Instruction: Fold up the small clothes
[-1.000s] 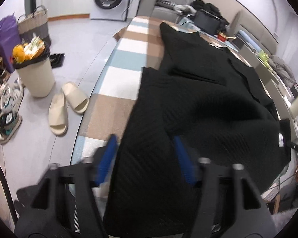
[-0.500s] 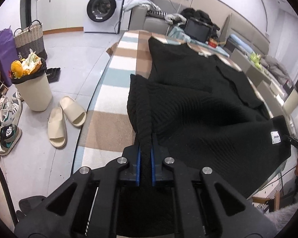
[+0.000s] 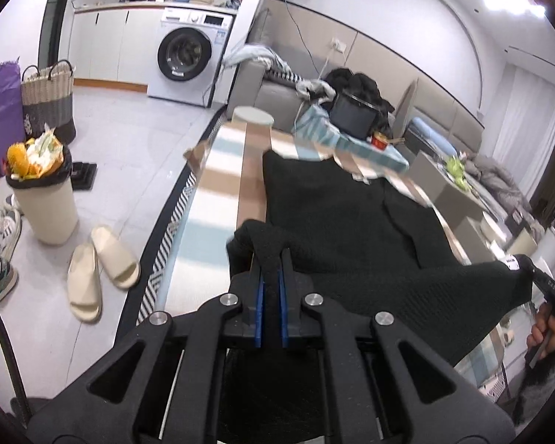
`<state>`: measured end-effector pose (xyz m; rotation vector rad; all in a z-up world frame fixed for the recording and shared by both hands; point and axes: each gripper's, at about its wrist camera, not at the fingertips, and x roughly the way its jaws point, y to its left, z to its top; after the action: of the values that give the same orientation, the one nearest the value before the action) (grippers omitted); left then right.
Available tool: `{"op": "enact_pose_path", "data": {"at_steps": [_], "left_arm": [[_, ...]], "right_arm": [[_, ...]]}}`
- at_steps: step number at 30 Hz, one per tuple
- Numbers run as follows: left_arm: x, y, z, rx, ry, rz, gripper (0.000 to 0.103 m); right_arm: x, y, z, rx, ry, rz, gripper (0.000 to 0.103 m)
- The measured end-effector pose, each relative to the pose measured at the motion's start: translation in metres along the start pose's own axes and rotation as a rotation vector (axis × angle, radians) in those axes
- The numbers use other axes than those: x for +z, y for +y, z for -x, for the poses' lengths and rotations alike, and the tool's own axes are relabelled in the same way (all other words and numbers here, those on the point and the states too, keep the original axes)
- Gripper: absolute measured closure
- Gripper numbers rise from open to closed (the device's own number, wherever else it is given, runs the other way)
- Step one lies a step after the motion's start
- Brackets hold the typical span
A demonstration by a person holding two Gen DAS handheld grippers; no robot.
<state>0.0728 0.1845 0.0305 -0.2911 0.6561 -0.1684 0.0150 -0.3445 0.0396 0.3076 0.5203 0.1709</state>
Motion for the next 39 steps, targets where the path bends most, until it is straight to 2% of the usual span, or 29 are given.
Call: {"op": "enact_pose_path", "data": {"at_steps": [2,5,9,12,14,15,16,17,18,19,23,25,26,28,29,31,33,36,38,39], "left_arm": [[0.016,0.001,-0.017,-0.002,-0.007,0.007,0.099],[0.034,0.005,-0.056,0.033,0.02,0.013,0.099],[0.037,0.01,-0.112,0.082,0.096,0.024,0.099],[0.031,0.013,-0.142,0.121,0.168,0.024,0.096],[0.028,0.016,-0.148,0.133,0.185,0.028,0.086],[0.026,0.019,-0.148,0.133,0.185,0.039,0.074],[0.024,0.023,-0.145,0.133,0.181,0.051,0.06],[0.022,0.027,-0.141,0.137,0.169,0.065,0.053],[0.019,0.031,-0.139,0.144,0.159,0.072,0.041],[0.016,0.035,-0.136,0.15,0.148,0.081,0.034],[0.007,0.043,-0.146,0.117,0.196,0.104,0.033],[0.003,0.036,-0.155,0.07,0.217,0.095,0.036],[0.001,0.031,-0.158,0.046,0.226,0.081,0.041],[-0.006,0.018,-0.167,0.017,0.263,0.035,0.065],[-0.009,0.011,-0.168,0.027,0.268,-0.002,0.068],[-0.012,-0.001,-0.167,0.027,0.27,-0.052,0.079],[-0.016,-0.006,-0.164,0.025,0.282,-0.057,0.079],[-0.028,-0.01,-0.154,0.029,0.298,-0.061,0.079],[-0.035,-0.011,-0.141,0.033,0.294,-0.055,0.074],[-0.037,-0.008,-0.135,0.041,0.288,-0.039,0.066]], "right_arm": [[0.009,-0.001,-0.016,-0.026,-0.003,-0.02,0.098],[0.016,-0.005,-0.047,-0.094,0.021,-0.044,0.098],[0.014,-0.015,-0.089,-0.175,0.098,-0.076,0.098],[0.007,-0.024,-0.117,-0.204,0.191,-0.097,0.096],[0.0,-0.033,-0.127,-0.213,0.26,-0.133,0.093],[-0.004,-0.038,-0.127,-0.198,0.279,-0.153,0.091],[-0.008,-0.042,-0.124,-0.189,0.284,-0.165,0.083],[-0.011,-0.045,-0.121,-0.183,0.284,-0.174,0.077],[-0.014,-0.049,-0.116,-0.18,0.284,-0.184,0.064],[-0.018,-0.052,-0.113,-0.177,0.286,-0.191,0.053],[-0.032,-0.061,-0.118,-0.119,0.326,-0.241,0.051],[-0.036,-0.058,-0.126,-0.069,0.343,-0.267,0.051],[-0.037,-0.055,-0.13,-0.057,0.345,-0.264,0.051],[-0.036,-0.048,-0.137,-0.061,0.356,-0.232,0.051],[-0.037,-0.045,-0.141,-0.073,0.364,-0.212,0.053],[-0.037,-0.041,-0.148,-0.081,0.377,-0.18,0.064],[-0.038,-0.039,-0.152,-0.093,0.4,-0.143,0.069],[-0.039,-0.037,-0.147,-0.104,0.434,-0.109,0.07],[-0.041,-0.04,-0.138,-0.105,0.444,-0.106,0.068],[-0.042,-0.043,-0.133,-0.105,0.438,-0.12,0.063]]}}
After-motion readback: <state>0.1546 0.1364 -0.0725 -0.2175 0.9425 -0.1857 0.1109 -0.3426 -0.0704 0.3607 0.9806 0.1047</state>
